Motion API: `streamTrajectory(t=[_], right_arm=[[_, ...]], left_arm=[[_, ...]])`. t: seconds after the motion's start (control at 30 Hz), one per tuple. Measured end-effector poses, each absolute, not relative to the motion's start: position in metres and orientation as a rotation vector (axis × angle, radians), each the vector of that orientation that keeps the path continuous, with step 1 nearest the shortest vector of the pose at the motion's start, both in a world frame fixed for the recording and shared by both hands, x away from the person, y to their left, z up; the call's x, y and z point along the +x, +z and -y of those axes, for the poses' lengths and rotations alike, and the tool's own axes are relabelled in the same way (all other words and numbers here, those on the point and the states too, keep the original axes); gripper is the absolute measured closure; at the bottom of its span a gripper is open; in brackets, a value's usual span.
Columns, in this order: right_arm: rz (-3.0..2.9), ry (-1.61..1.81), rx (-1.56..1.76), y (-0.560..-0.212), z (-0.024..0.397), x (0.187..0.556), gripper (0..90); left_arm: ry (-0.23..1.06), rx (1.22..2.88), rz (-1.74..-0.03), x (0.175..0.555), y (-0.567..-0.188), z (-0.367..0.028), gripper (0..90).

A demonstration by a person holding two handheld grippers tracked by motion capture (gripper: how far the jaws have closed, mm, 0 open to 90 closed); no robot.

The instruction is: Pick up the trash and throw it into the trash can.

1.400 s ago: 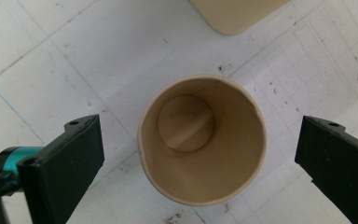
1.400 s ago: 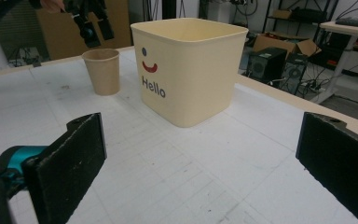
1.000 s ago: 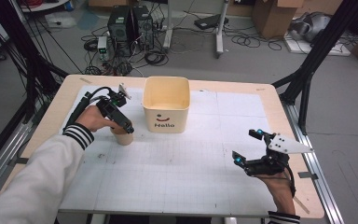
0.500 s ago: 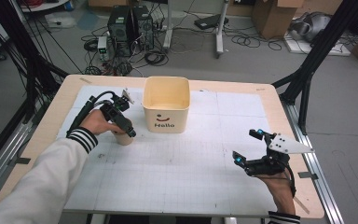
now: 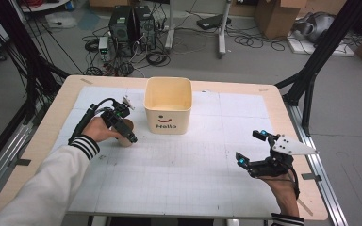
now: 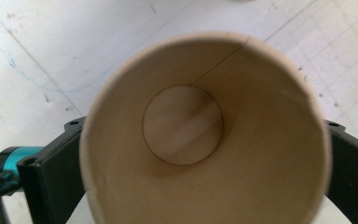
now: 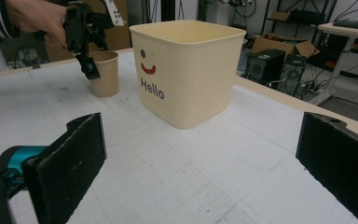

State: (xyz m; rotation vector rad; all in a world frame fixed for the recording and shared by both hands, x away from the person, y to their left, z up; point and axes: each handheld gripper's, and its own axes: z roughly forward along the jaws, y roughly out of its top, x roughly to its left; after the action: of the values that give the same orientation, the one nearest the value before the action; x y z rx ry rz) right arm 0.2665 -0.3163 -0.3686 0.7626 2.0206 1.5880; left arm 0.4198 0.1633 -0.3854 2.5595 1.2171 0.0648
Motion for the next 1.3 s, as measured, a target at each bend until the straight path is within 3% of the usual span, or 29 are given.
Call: streamTrajectory(t=[0.5,0.8,1.0,1.3], right_arm=[[-2.011,1.595,0.763,-0.3678,0.3165,0.2662,0.3],[-2.008,1.596,0.765,-0.3673,0.3173,0.2659,0.3],[-2.008,1.595,0.767,-0.3675,0.3177,0.2660,0.4],[-2.004,1.597,0.761,-0.3672,0.3176,0.2663,0.4]], left_arm=[[0.071,2.564,-1.220,0.4180,-0.3912,-0.1612,3.4],[0.072,2.564,-1.222,0.4184,-0.3915,-0.1619,12.7],[0.059,2.548,-1.221,0.4187,-0.3914,-0.1630,23.6],[0.055,2.545,-1.222,0.4189,-0.3879,-0.1674,30.2]])
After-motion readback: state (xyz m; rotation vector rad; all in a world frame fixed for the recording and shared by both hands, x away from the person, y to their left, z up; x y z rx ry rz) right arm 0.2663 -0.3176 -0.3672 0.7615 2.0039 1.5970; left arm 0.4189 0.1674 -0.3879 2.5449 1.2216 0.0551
